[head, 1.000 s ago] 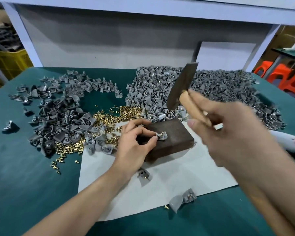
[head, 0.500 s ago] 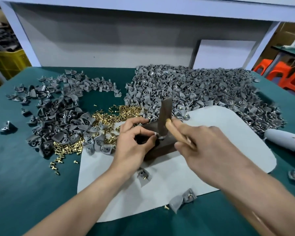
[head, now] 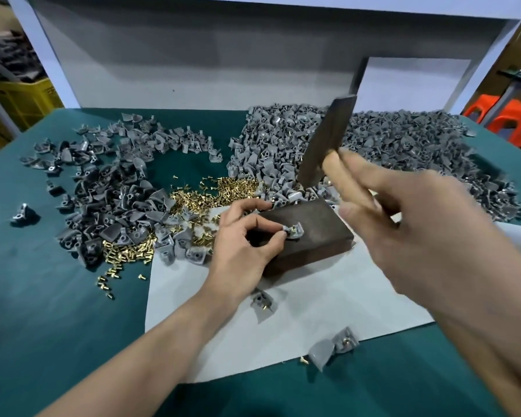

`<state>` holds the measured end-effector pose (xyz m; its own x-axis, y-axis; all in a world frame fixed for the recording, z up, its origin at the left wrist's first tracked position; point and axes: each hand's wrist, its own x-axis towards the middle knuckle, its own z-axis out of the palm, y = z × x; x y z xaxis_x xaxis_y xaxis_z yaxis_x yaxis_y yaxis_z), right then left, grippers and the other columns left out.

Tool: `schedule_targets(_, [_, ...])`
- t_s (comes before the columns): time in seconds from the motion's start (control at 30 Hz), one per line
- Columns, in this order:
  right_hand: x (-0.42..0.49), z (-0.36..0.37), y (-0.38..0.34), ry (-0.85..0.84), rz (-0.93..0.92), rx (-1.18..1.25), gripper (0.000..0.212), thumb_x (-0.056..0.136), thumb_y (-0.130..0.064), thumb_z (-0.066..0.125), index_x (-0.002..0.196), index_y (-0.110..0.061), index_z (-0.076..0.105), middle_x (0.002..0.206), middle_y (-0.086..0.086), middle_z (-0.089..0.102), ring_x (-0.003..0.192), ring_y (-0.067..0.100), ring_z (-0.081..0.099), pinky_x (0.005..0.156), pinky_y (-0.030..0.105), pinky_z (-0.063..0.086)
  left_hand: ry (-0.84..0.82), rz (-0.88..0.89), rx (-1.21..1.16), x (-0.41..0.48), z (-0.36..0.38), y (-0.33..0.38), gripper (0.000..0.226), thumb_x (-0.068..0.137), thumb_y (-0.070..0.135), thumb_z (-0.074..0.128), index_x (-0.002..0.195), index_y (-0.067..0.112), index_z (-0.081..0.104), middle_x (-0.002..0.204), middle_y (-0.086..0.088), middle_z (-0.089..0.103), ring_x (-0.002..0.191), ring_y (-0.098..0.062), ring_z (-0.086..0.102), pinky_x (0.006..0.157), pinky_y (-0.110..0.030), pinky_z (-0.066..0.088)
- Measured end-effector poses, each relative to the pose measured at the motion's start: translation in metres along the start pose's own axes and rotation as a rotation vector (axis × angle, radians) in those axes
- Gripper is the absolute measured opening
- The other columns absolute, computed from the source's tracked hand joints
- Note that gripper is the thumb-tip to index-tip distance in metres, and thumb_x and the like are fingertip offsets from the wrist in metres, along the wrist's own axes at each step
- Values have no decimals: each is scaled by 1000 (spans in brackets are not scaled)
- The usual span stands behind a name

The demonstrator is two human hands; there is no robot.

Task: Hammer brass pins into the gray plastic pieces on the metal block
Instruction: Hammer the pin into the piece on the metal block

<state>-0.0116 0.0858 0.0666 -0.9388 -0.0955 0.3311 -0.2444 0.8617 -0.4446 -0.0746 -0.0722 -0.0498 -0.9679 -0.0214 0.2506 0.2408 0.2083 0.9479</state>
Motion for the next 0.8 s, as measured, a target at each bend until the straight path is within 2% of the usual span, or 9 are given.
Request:
schedule_targets(0.1, [-5,16,2,-220,63,-98,44,93,-23,51,136,-33,44,101,0,68,83,20,65,67,28,50,3,12,-4,-2,-1,-1,21,76,10,79,67,27,71,107,27,56,116,-8,48,100,-48,42])
schedule_targets(0.13, [-5,14,1,-215,74,-103,44,93,-23,51,135,-35,45,106,-1,69,83,16,66,69,28,50,-2,15,5,-2,-1,0,20,76,11,79,68,27,71,108,28,56,116,-6,47,100,-47,41])
schedule_targets(0.17, [-4,9,0,-154,68,-70,44,92,-23,53,133,-38,48,102,-4,71,72,6,65,64,24,51,-5,15,16,-2,-2,0,20,76,12,79,68,28,71,108,29,56,116,-3,47,101,-46,41])
schedule_targets(0.27, [1,-14,3,68,-12,93,51,86,-25,57,129,-50,44,62,-17,63,47,-3,55,45,11,43,-3,-18,36,-1,-2,1,24,77,13,78,65,31,69,108,32,55,115,1,45,100,-42,43])
schedule_targets(0.37, [3,-12,16,48,29,239,49,87,-23,57,114,-63,51,54,-18,56,34,7,46,34,13,34,0,-22,24,-3,-1,2,23,78,10,77,68,28,68,105,30,59,115,-1,48,99,-36,44])
schedule_targets(0.5, [-3,14,54,-50,345,859,33,93,-8,55,101,-36,70,56,7,43,32,17,32,35,17,27,20,-15,-26,-7,-4,19,22,82,0,69,73,20,62,98,10,71,103,-3,59,85,-19,45])
schedule_targets(0.6, [-7,35,87,-39,518,1162,25,88,-10,56,104,-22,71,59,10,42,31,14,29,35,15,24,12,10,-84,-12,-11,50,22,82,5,67,73,24,60,84,8,73,80,0,64,66,-9,47])
schedule_targets(0.67, [-8,45,104,-28,571,1295,31,79,-16,59,110,-15,66,57,7,43,28,11,28,33,13,25,-54,-13,-136,-14,-12,71,16,82,10,67,72,23,62,73,5,74,71,-2,66,62,-7,47])
schedule_targets(0.8, [-9,57,125,-18,503,1461,28,76,-17,62,104,-15,64,54,4,44,25,8,29,32,12,28,-221,-146,-437,-19,-9,104,15,83,-4,60,72,6,61,58,-4,70,57,-11,71,51,-6,46])
